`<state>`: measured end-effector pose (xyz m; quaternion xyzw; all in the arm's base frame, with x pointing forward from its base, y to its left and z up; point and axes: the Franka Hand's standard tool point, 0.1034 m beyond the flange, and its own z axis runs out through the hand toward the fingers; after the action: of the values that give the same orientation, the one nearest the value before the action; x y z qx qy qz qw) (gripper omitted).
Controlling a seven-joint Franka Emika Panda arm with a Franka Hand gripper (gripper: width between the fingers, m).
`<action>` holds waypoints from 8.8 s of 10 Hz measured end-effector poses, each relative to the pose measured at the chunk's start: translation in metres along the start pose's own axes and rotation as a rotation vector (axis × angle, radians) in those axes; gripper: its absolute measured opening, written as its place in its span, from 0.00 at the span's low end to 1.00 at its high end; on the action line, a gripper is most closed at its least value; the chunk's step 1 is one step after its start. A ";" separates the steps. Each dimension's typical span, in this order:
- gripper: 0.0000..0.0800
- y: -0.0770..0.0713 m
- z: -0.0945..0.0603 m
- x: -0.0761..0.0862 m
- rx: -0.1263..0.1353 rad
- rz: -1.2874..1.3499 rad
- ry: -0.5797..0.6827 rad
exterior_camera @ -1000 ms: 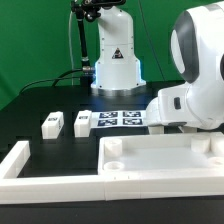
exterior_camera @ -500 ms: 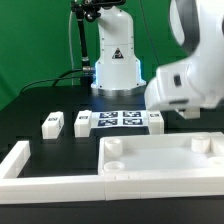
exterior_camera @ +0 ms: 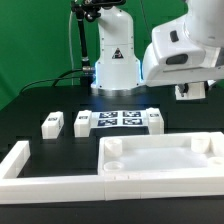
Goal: Assemble desk
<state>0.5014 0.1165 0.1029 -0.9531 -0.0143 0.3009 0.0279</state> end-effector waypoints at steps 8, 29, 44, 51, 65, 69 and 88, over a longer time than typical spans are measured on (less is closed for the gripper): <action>0.36 0.023 -0.112 0.014 0.058 0.004 0.469; 0.36 0.022 -0.133 0.073 -0.007 -0.105 1.168; 0.36 0.008 -0.095 0.095 -0.018 -0.130 1.127; 0.36 0.006 -0.090 0.097 -0.023 -0.130 1.168; 0.81 0.019 -0.107 0.099 -0.024 -0.117 1.137; 0.81 0.012 -0.095 0.104 -0.007 -0.119 0.881; 0.36 0.012 -0.080 0.111 0.370 0.842 0.604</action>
Offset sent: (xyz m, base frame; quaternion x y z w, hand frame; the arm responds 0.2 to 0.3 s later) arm 0.0673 -0.0333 0.0897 0.0816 0.1551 -0.0271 0.9841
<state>0.6386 0.1059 0.1039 -0.8998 0.4298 -0.0033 0.0750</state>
